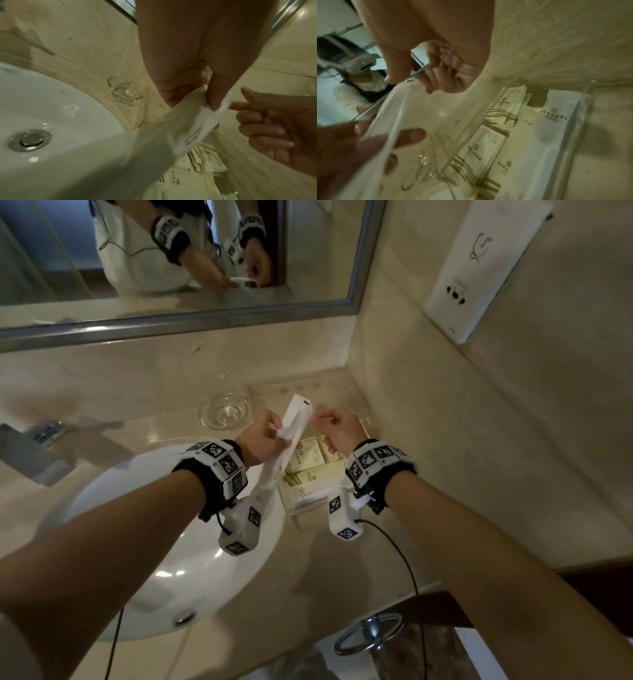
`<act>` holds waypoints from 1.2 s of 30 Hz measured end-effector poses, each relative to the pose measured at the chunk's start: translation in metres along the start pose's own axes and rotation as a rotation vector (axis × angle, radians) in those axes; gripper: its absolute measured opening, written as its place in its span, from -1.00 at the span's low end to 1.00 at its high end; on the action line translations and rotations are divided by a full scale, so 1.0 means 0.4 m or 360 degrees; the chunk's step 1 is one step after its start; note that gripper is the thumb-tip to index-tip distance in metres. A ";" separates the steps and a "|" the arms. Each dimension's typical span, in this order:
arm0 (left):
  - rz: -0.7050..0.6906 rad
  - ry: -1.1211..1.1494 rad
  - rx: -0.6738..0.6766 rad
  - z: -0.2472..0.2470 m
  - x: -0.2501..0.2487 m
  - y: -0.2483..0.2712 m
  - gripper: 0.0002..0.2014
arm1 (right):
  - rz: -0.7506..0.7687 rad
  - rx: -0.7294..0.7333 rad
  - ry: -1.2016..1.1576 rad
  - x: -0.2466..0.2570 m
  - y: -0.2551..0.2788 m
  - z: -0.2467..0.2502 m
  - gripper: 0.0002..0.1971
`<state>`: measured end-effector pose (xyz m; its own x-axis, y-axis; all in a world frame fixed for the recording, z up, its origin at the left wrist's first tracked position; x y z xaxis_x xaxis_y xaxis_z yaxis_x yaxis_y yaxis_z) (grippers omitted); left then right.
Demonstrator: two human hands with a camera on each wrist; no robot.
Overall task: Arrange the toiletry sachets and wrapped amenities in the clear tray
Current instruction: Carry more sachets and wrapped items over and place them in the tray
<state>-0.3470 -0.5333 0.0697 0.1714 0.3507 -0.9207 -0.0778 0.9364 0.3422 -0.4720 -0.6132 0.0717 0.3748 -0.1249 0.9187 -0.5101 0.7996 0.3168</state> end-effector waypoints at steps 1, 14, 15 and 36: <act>0.0013 -0.0039 0.0016 -0.003 0.002 0.000 -0.64 | -0.0004 0.0043 -0.0017 0.004 -0.002 -0.006 -0.84; 0.0276 -0.0239 0.0362 -0.032 0.038 0.035 -0.67 | -0.0102 0.0237 -0.0756 0.008 -0.007 -0.025 -0.69; 0.0282 -0.0263 0.0400 -0.034 0.040 0.039 -0.68 | -0.0137 0.0202 -0.0727 0.003 -0.007 -0.017 -0.60; 0.0342 -0.0387 0.0425 -0.059 0.042 0.011 -0.87 | 0.0066 0.0105 -0.0397 0.007 -0.047 0.035 -0.79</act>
<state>-0.3678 -0.5237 0.0514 0.4086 0.5013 -0.7627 0.1146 0.8008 0.5878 -0.4723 -0.6369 0.0715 0.1542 -0.2402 0.9584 -0.5734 0.7682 0.2848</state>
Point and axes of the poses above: each hand's wrist, its own y-axis away from the middle knuckle, its own z-axis out of the back of the hand, x = y × z, the point moved 10 cm from there along -y, towards the middle knuckle, and after that the axes turned 8 degrees about x, right-handed, at the moved point
